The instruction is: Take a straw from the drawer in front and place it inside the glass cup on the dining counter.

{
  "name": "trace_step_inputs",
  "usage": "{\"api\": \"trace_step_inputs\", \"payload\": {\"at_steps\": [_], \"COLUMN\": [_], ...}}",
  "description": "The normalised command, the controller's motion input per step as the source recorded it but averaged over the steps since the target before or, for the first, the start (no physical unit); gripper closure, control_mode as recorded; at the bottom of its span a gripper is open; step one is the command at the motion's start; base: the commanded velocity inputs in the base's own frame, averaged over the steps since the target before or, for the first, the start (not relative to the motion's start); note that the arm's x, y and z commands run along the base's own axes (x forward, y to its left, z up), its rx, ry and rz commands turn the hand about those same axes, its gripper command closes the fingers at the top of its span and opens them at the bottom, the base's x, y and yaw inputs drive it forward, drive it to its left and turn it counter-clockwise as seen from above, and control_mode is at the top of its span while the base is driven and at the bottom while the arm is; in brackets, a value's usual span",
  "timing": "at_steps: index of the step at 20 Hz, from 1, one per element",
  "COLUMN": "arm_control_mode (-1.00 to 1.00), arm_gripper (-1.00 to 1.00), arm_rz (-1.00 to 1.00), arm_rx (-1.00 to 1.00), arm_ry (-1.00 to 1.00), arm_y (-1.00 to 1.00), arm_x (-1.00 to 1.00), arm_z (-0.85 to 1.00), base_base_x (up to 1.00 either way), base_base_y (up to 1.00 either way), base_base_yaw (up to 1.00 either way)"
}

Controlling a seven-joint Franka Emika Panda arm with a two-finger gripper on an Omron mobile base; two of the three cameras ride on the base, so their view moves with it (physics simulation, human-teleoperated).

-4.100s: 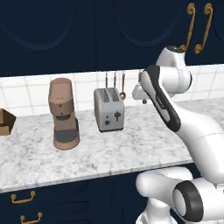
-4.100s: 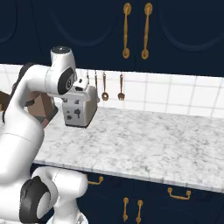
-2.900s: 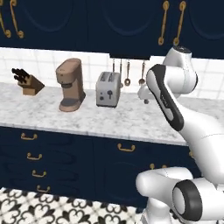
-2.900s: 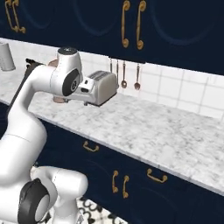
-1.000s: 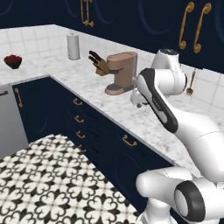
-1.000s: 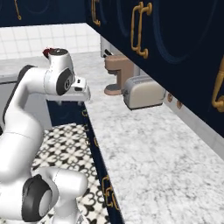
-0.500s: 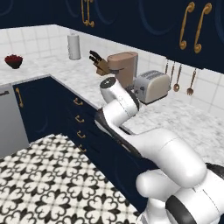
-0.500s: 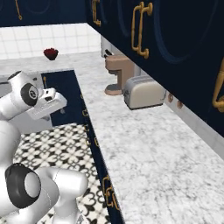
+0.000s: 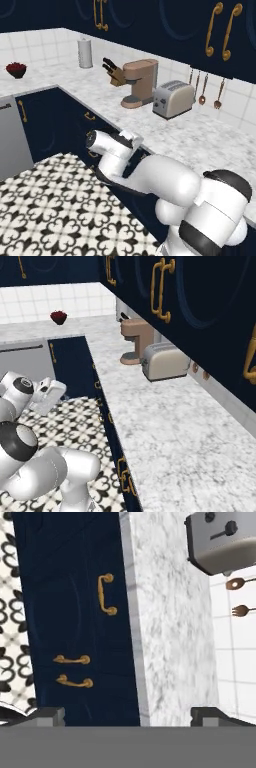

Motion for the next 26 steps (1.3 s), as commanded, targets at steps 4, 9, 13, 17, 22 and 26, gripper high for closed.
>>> {"api": "trace_step_inputs", "payload": {"at_steps": [4, 9, 13, 17, 22, 26], "arm_control_mode": [-1.00, -1.00, -1.00, -1.00, -1.00, -1.00], "arm_gripper": [-1.00, -1.00, -1.00, -1.00, -1.00, -1.00], "arm_rz": [-0.03, -0.10, -0.09, -0.04, -0.01, 0.00], "arm_rx": [-0.25, -0.18, -0.14, -0.08, -0.05, -0.04], "arm_ry": [0.01, 0.00, 0.00, 0.00, 0.00, 0.00], "arm_y": [0.02, -0.25, -0.45, -0.40, -0.22, -0.15], "arm_x": [0.30, 0.38, 0.37, 0.21, 0.33, 0.33], "arm_z": [-0.71, -0.55, -0.43, -0.28, -0.27, -0.26], "base_base_x": [0.00, 0.00, 0.00, 0.00, 0.00, 0.00], "base_base_y": [0.00, 0.00, 0.00, 0.00, 0.00, 0.00], "base_base_yaw": [0.00, 0.00, 0.00, 0.00, 0.00, 0.00]}}
